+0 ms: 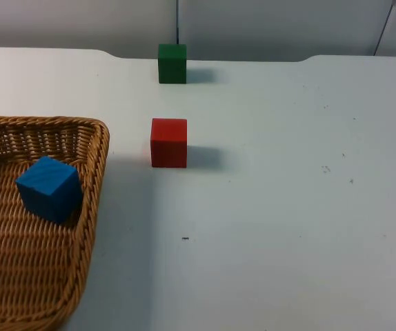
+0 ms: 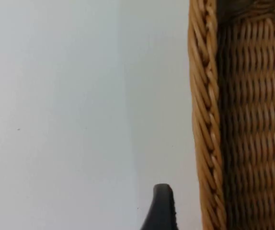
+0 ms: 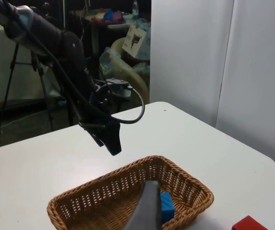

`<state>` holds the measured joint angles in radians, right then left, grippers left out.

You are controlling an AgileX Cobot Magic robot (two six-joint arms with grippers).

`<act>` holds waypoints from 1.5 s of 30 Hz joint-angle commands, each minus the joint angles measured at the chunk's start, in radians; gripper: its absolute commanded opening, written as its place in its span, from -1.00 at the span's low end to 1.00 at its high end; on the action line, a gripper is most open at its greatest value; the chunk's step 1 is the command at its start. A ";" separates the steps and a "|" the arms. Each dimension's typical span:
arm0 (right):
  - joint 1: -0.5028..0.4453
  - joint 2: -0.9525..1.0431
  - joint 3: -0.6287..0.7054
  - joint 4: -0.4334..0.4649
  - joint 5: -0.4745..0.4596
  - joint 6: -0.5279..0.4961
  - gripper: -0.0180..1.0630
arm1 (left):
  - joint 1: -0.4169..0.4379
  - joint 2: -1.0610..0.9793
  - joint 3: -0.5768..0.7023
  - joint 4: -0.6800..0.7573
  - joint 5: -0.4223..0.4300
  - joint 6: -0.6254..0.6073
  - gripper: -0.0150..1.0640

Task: Pick up the basket with the left hand and place the blue cube into the basket with the right hand.

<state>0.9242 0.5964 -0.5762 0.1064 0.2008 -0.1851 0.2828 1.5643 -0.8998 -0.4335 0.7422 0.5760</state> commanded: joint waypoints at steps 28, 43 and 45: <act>0.004 -0.003 0.002 -0.005 -0.028 -0.005 0.41 | -0.164 -1.064 0.072 -0.060 0.189 -0.123 0.26; 0.004 -0.003 0.002 -0.043 0.013 -0.005 0.41 | -0.316 -1.367 0.251 0.178 0.245 -0.245 0.26; 0.004 -0.003 0.002 -0.053 0.019 -0.001 0.41 | -0.314 -1.427 0.251 0.232 0.279 -0.334 0.26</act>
<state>0.9242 0.5964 -0.5762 0.0648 0.2150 -0.1869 -0.0258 0.1604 -0.6527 -0.2296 1.0059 0.2874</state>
